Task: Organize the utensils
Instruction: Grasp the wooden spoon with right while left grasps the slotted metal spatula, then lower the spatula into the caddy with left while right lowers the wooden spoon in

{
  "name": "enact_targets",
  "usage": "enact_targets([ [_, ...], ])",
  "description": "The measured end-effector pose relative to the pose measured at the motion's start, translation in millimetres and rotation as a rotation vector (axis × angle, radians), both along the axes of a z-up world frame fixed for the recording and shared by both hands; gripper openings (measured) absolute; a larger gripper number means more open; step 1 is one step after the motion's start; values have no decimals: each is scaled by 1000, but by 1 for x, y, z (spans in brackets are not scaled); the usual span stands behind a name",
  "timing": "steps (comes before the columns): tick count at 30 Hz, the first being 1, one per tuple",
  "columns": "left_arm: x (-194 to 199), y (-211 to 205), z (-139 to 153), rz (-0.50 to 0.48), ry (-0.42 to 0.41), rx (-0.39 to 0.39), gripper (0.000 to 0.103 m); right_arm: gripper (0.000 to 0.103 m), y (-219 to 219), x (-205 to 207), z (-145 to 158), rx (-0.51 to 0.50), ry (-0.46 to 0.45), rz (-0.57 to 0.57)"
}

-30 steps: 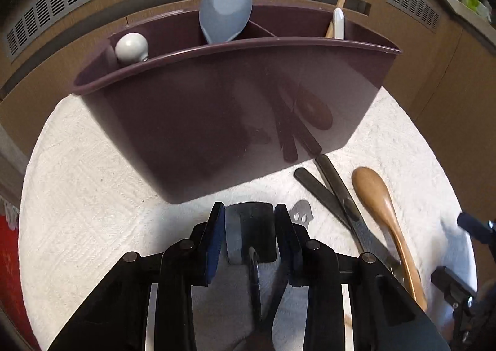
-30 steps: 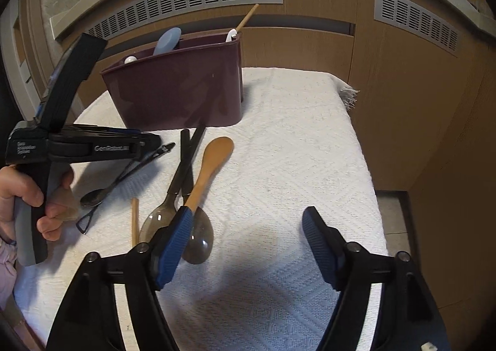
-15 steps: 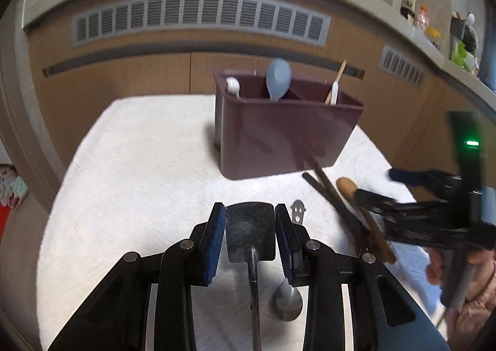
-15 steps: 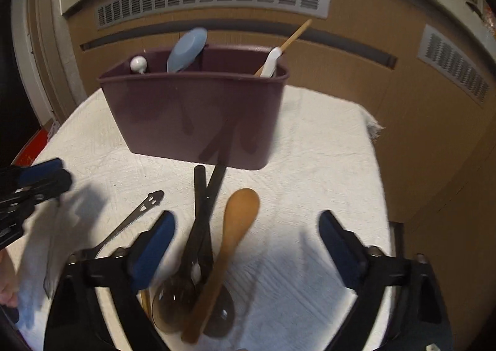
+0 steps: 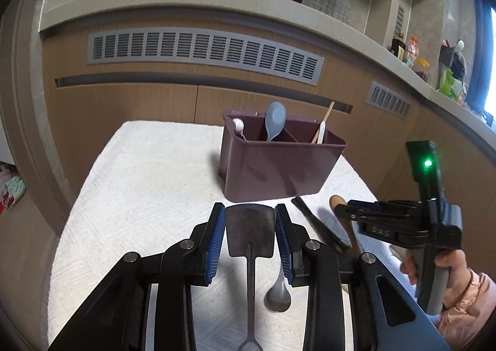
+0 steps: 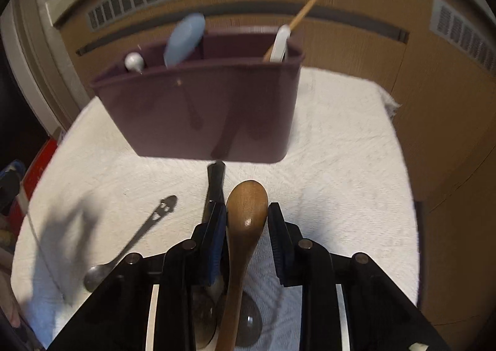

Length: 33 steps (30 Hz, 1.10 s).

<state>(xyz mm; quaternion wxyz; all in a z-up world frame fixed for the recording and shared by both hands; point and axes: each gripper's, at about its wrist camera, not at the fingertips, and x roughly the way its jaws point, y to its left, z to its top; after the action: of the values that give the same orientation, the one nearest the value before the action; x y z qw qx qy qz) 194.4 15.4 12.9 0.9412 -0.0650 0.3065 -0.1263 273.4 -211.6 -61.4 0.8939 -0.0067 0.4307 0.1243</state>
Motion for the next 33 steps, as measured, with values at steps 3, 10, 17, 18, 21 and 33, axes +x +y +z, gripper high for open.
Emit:
enact_targets([
  [3, -7, -3, 10, -8, -32, 13, 33, 1, -7, -20, 22, 47, -48, 7],
  [10, -8, -8, 18, -6, -18, 12, 33, 16, -2, -30, 29, -43, -58, 70],
  [17, -9, -11, 19, -14, -12, 24, 33, 51, 12, -6, -7, -17, 20, 84],
  [18, -9, -11, 19, -12, -13, 25, 33, 51, 14, 0, -11, -17, 40, 91],
  [21, -9, -10, 19, -12, -13, 26, 33, 48, 20, 15, -26, -14, 114, 103],
  [33, -15, -11, 31, -16, -29, 0, 33, 27, -3, -44, 42, 46, -104, 102],
])
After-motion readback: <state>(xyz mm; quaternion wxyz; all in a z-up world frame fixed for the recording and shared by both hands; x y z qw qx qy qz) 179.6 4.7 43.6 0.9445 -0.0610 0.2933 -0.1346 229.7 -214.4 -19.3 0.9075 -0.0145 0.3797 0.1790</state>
